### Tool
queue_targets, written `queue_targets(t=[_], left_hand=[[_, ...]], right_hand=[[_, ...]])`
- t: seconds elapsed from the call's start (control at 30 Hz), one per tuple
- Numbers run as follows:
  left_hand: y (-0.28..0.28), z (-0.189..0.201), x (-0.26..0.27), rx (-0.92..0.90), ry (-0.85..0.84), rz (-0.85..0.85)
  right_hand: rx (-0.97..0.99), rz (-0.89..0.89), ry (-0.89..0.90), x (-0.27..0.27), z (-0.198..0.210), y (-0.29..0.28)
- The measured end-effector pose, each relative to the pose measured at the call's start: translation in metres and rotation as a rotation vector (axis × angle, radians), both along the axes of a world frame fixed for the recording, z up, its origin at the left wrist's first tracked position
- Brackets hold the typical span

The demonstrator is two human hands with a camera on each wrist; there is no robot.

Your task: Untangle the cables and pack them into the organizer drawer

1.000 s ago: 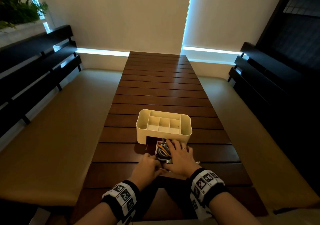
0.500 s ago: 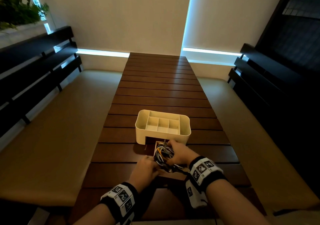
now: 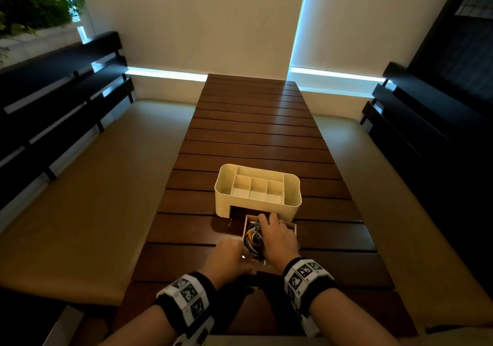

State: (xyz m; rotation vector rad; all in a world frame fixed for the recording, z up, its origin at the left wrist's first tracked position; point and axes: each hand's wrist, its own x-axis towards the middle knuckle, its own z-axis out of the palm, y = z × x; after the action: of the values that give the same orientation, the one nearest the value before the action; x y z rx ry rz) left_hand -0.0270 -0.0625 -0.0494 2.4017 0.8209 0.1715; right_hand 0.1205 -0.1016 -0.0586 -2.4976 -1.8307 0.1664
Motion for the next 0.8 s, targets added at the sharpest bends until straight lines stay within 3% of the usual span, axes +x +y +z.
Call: queue_targets(t=[0.13, 0.23, 0.37, 0.43, 0.5, 0.57, 0.63, 0.67, 0.73, 0.8], left_hand=[[0.018, 0.037, -0.004, -0.132, -0.022, 0.042], [0.035, 0.056, 0.004, -0.002, -0.032, 0.056], [0.033, 0.034, 0.034, -0.048, 0.009, -0.097], [0.030, 0.021, 0.041, 0.038, -0.006, -0.166], [0.026, 0.011, 0.043, 0.162, -0.044, -0.182], [0.020, 0.005, 0.039, 0.140, -0.085, -0.101], [0.014, -0.002, 0.035, 0.246, -0.074, -0.097], [0.013, -0.008, 0.034, 0.291, -0.065, -0.099], [0.012, -0.012, 0.034, 0.336, -0.025, -0.094], [0.010, -0.010, 0.035, 0.458, 0.004, -0.118]], right_hand=[[-0.012, -0.023, 0.009, 0.002, -0.004, 0.002], [-0.002, -0.028, -0.002, 0.002, -0.006, 0.004], [-0.006, -0.009, 0.043, 0.007, -0.008, 0.004], [-0.016, 0.011, 0.087, 0.011, -0.009, 0.004], [-0.003, -0.028, 0.258, 0.016, -0.005, 0.001], [-0.028, -0.089, 0.549, 0.026, 0.007, -0.003], [-0.160, -0.104, 0.785, 0.038, 0.024, -0.006], [-0.225, -0.082, 0.815, 0.044, 0.031, -0.009], [-0.225, -0.024, 0.637, 0.050, 0.035, -0.016], [-0.075, -0.003, 0.439, 0.047, 0.027, -0.024]])
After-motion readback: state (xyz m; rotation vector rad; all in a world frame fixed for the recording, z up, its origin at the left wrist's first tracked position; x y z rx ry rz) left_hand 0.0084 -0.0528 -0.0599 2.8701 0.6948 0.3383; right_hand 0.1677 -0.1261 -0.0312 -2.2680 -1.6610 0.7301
